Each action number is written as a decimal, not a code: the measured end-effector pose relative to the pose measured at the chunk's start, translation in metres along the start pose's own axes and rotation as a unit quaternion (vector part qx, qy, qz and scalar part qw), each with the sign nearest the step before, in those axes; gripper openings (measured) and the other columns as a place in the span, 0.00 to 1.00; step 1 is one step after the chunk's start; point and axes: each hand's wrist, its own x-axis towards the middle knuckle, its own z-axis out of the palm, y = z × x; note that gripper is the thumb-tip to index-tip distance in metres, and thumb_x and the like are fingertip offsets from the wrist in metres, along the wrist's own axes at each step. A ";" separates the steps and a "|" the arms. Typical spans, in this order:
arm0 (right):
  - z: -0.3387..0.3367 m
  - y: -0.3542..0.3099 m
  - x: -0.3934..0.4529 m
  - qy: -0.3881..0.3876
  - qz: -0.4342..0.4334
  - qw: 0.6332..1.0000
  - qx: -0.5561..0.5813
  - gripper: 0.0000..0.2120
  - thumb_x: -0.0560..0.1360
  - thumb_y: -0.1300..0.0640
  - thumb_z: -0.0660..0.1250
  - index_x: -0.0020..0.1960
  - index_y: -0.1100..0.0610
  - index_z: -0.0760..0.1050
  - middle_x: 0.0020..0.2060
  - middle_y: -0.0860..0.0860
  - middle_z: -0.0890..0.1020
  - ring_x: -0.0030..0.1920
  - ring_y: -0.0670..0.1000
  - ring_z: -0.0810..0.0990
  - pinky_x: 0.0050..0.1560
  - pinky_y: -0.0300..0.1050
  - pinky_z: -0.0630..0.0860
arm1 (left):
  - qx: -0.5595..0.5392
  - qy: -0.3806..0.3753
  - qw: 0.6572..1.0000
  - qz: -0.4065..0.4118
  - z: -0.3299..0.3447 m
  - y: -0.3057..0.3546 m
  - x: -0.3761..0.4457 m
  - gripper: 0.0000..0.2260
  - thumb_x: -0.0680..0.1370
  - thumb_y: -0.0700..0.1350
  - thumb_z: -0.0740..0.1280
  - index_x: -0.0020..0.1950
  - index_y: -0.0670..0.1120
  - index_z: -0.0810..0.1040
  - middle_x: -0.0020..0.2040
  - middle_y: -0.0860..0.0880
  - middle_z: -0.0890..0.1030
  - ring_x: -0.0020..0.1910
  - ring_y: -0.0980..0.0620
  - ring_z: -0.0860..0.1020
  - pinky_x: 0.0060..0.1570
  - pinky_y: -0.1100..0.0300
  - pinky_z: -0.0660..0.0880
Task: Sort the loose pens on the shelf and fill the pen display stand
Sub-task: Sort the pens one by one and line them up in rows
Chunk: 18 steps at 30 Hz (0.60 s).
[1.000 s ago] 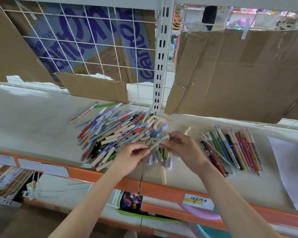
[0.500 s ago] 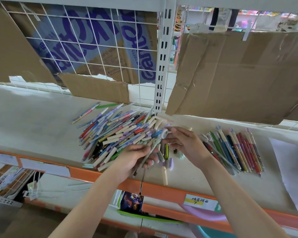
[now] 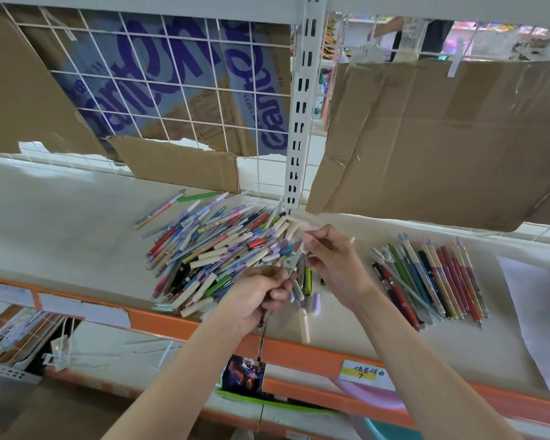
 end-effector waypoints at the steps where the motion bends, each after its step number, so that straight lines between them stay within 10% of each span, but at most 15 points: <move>1: 0.000 0.000 0.000 0.007 0.001 1.000 -0.004 0.04 0.78 0.64 0.63 0.44 0.61 0.70 0.32 0.49 0.78 0.34 0.46 0.73 0.36 0.36 0.71 | 0.003 -0.002 1.000 0.001 0.001 0.000 0.001 0.12 0.77 0.31 0.60 0.36 0.36 0.78 0.29 0.44 0.74 0.21 0.57 0.68 0.17 0.69 0.60; 10: -0.007 -0.011 0.004 -0.003 -0.009 0.999 -0.044 0.09 0.76 0.62 0.66 0.56 0.56 0.75 0.34 0.52 0.81 0.31 0.48 0.74 0.34 0.39 0.72 | 0.137 -0.034 0.989 0.048 0.012 0.017 0.007 0.05 0.76 0.36 0.66 0.43 0.41 0.82 0.41 0.40 0.84 0.39 0.46 0.83 0.39 0.57 0.80; 14: -0.042 -0.017 0.006 0.089 -0.012 0.932 -0.350 0.13 0.75 0.58 0.68 0.59 0.54 0.75 0.33 0.50 0.79 0.31 0.46 0.73 0.35 0.36 0.70 | 0.488 0.075 0.855 0.159 -0.012 0.018 0.008 0.04 0.76 0.43 0.68 0.45 0.52 0.78 0.43 0.56 0.81 0.42 0.61 0.78 0.43 0.71 0.72; 18: -0.070 -0.003 -0.006 0.100 0.025 0.819 -0.564 0.16 0.76 0.63 0.60 0.63 0.55 0.72 0.40 0.54 0.76 0.43 0.54 0.76 0.39 0.43 0.69 | 0.587 0.149 0.766 0.216 -0.039 0.013 0.005 0.05 0.76 0.40 0.67 0.50 0.48 0.79 0.44 0.57 0.78 0.42 0.64 0.73 0.38 0.77 0.67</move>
